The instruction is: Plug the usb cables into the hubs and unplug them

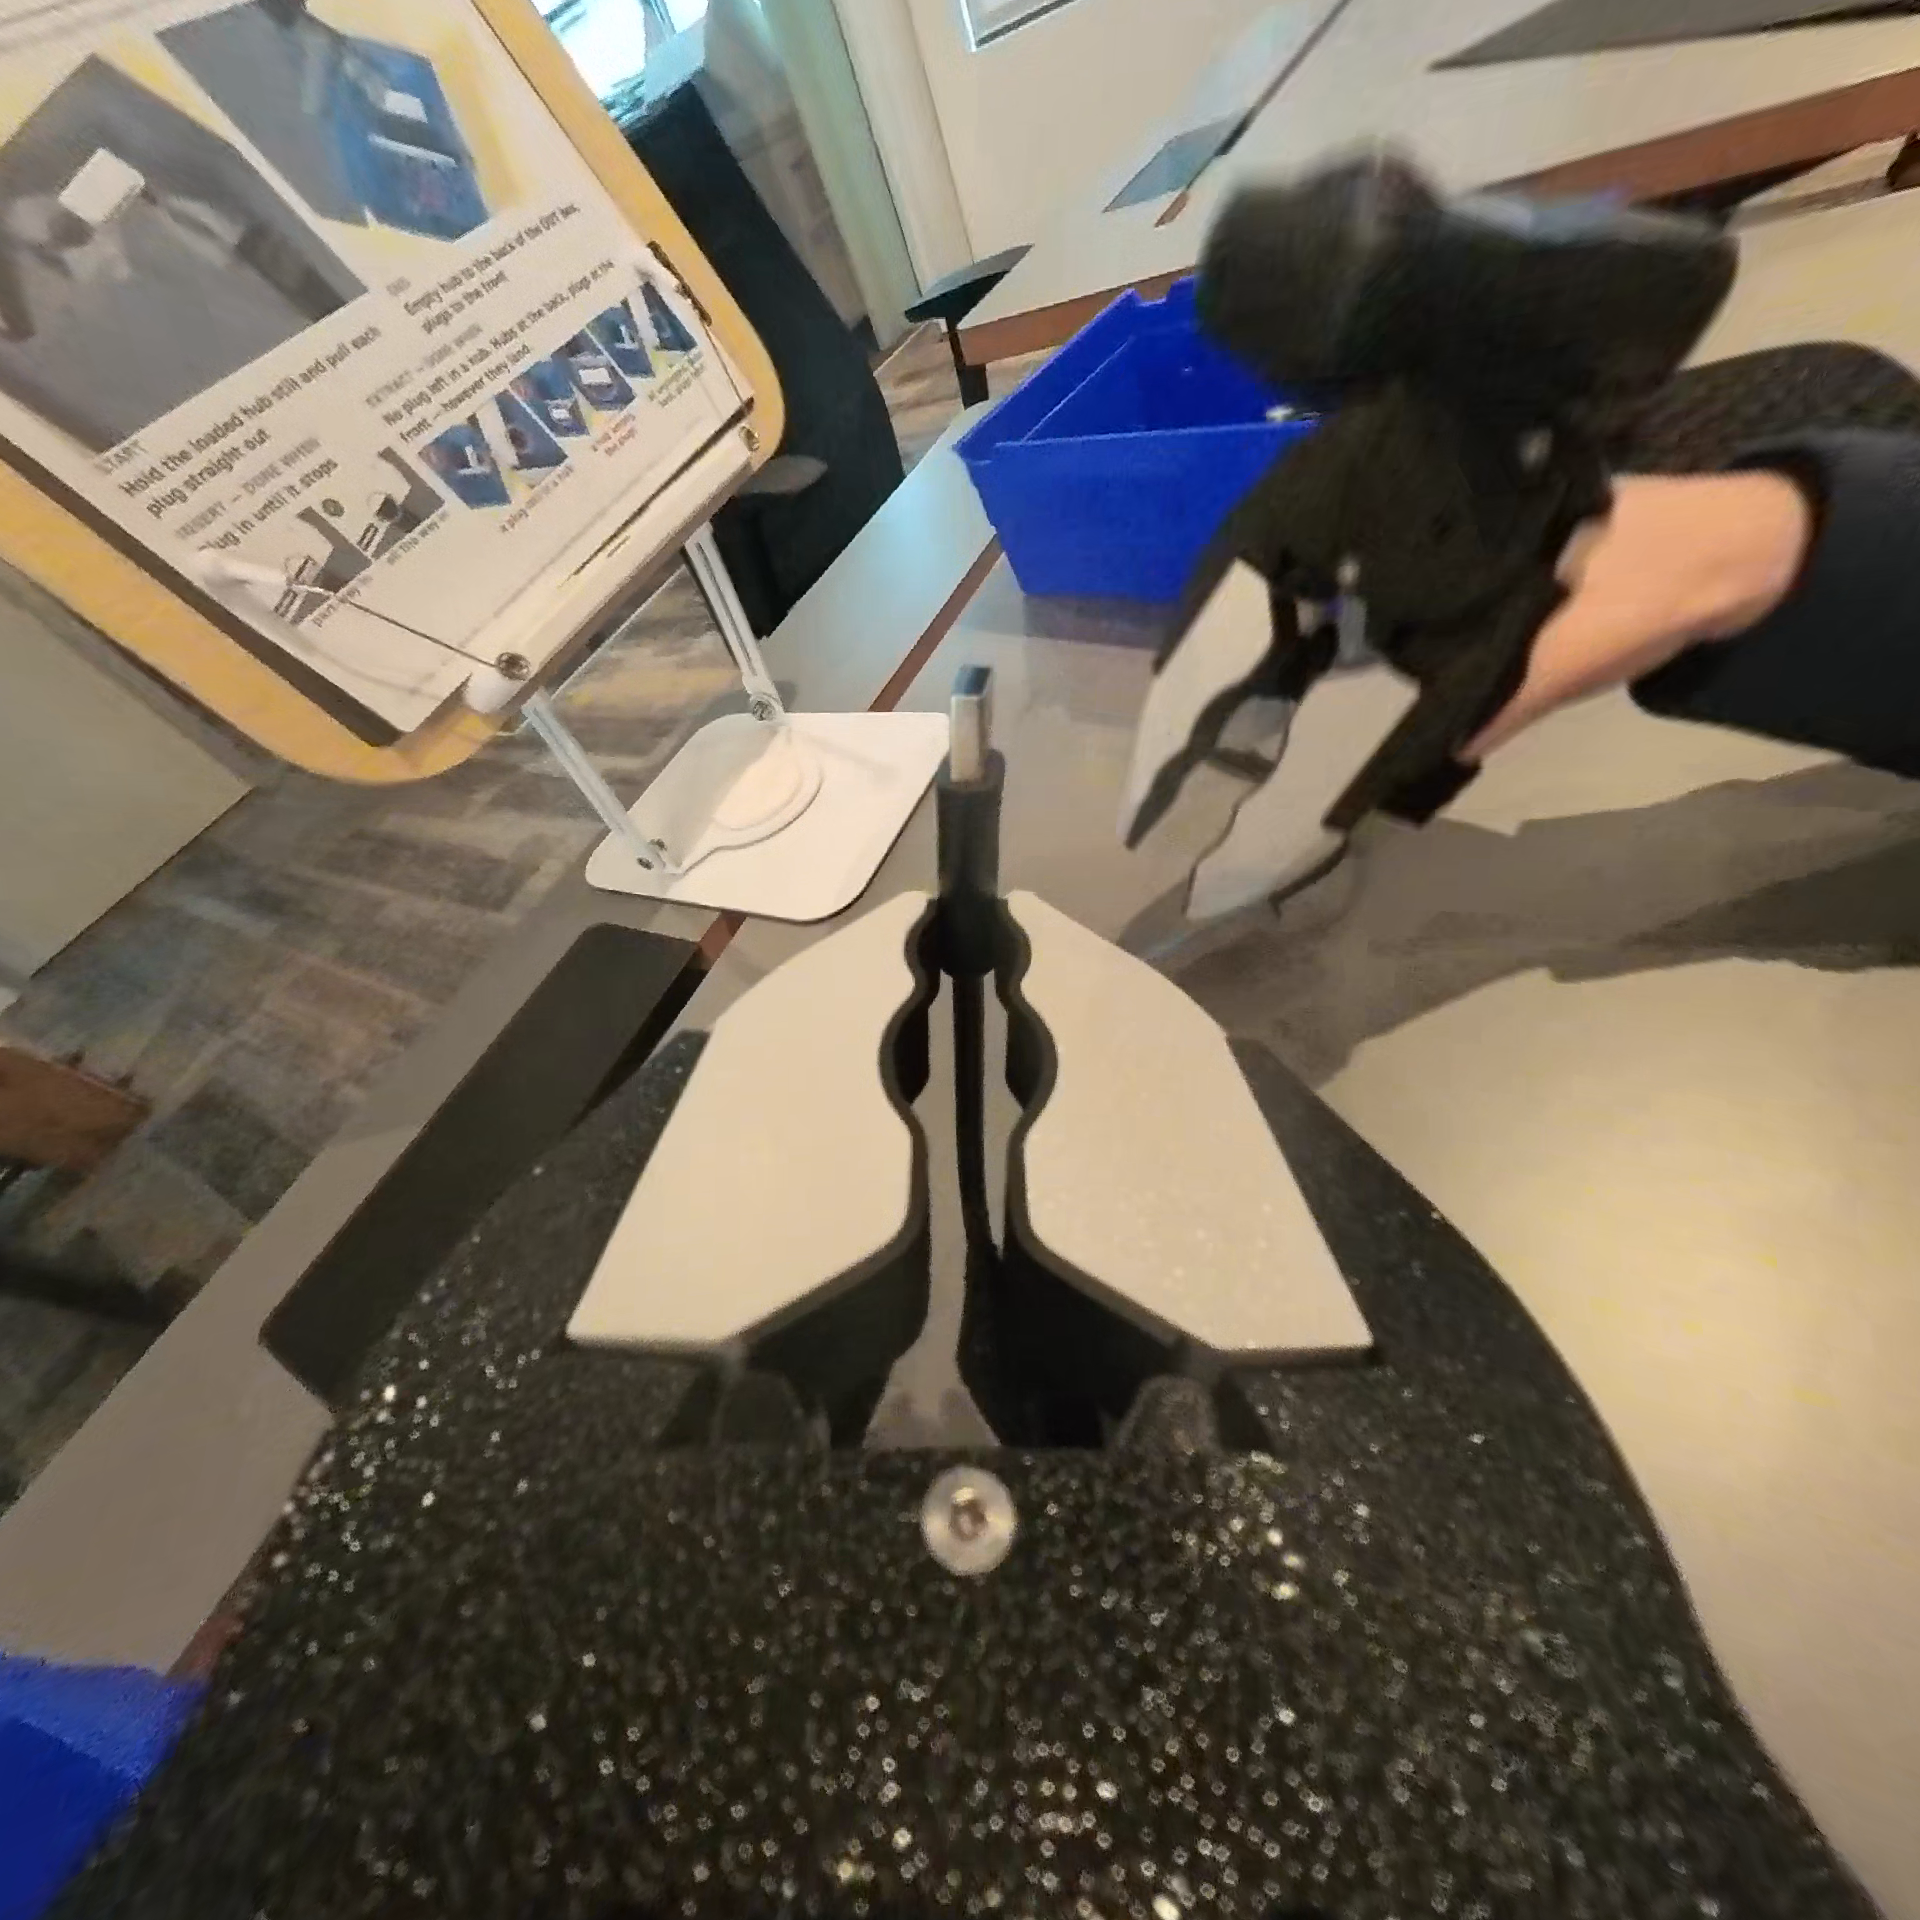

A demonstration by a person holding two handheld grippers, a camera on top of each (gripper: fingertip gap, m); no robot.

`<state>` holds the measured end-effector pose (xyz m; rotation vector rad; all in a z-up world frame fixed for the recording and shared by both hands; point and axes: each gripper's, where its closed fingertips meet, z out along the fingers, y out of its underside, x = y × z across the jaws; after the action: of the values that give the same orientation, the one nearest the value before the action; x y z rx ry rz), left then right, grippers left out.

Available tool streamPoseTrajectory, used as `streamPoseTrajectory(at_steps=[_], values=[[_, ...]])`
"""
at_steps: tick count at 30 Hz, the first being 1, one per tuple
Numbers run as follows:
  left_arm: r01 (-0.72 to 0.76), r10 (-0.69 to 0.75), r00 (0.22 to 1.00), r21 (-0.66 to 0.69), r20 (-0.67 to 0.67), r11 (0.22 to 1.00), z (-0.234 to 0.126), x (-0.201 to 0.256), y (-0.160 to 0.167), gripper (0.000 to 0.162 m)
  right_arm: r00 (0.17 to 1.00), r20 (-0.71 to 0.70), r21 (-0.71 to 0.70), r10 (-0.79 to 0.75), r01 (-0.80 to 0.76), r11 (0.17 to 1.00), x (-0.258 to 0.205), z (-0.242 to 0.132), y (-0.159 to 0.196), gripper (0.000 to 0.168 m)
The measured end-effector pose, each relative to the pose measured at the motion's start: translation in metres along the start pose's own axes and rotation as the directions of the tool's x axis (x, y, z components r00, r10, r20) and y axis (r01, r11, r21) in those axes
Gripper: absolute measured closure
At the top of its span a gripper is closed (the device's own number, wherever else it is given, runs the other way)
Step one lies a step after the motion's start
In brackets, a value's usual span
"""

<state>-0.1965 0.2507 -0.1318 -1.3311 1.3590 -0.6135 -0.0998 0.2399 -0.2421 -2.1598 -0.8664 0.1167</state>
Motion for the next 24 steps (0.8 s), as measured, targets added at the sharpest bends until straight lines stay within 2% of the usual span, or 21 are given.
streamPoseTrajectory(at_steps=[6,9,13,15,17,20,22,24], values=[[0.008,-0.008,1.000,0.017,-0.022,1.000,-0.003,0.001,-0.002,0.153,0.972,-0.144,-0.204,-0.188,0.157,0.966,-0.009,0.030,0.029,0.126],[-0.007,0.008,1.000,0.017,-0.029,1.000,-0.003,0.003,-0.004,0.153,0.951,-0.184,-0.265,-0.247,0.194,0.945,-0.006,0.037,0.036,0.133],[-0.022,0.023,0.999,0.025,-0.040,0.999,-0.004,0.007,-0.007,0.153,0.868,-0.289,-0.386,-0.404,0.280,0.879,0.007,0.039,0.046,0.154],[-0.029,0.030,0.999,0.022,-0.041,0.999,-0.004,0.007,-0.007,0.153,0.831,-0.318,-0.408,-0.456,0.314,0.857,0.012,0.037,0.045,0.156],[-0.032,0.033,0.999,0.016,-0.043,0.999,-0.004,0.008,-0.007,0.153,0.821,-0.343,-0.350,-0.456,0.339,0.873,0.013,0.032,0.036,0.157],[-0.032,0.032,0.998,0.001,-0.049,0.999,-0.006,0.009,-0.007,0.153,0.836,-0.413,-0.158,-0.360,0.324,0.933,0.019,0.006,0.007,0.157],[-0.032,0.032,0.998,-0.003,-0.062,0.999,-0.008,0.011,-0.009,0.153,0.895,-0.392,0.060,-0.214,0.257,0.965,0.020,-0.018,-0.014,0.157],[-0.024,0.023,0.996,-0.011,-0.083,1.000,-0.009,0.015,-0.011,0.153,0.966,-0.247,0.320,-0.071,0.151,0.935,0.015,-0.044,-0.035,0.157]])
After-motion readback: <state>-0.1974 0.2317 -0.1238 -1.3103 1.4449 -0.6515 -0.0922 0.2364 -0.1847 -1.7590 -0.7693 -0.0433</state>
